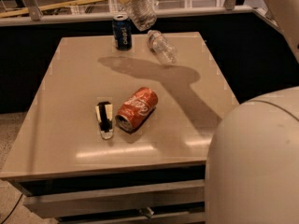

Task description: Pick blue plastic bottle from top drawer and place on counter

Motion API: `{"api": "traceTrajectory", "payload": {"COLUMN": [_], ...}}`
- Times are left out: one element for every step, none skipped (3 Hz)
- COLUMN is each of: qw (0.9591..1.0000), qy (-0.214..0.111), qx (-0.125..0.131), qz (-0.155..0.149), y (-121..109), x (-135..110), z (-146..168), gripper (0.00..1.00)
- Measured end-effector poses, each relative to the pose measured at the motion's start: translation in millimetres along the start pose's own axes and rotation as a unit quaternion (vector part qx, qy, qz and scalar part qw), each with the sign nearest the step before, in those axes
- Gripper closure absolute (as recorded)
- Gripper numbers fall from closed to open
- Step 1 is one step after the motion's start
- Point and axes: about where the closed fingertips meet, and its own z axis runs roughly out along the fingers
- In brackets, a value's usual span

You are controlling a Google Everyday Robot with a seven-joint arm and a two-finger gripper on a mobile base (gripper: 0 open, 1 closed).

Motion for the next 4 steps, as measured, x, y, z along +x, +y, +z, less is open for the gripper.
{"api": "traceTrajectory", "payload": {"qw": [0.9994,0.9968,0.9923,0.9836], "qy": [-0.031,-0.071,-0.116,-0.171], "qx": [0.002,0.003,-0.01,-0.052], "qz": [0.016,0.037,0.044,0.024], "y": [7,18,29,38], "x": [6,13,16,11], "z": [4,14,24,37], "gripper": [1.0,1.0,1.0,1.0]}}
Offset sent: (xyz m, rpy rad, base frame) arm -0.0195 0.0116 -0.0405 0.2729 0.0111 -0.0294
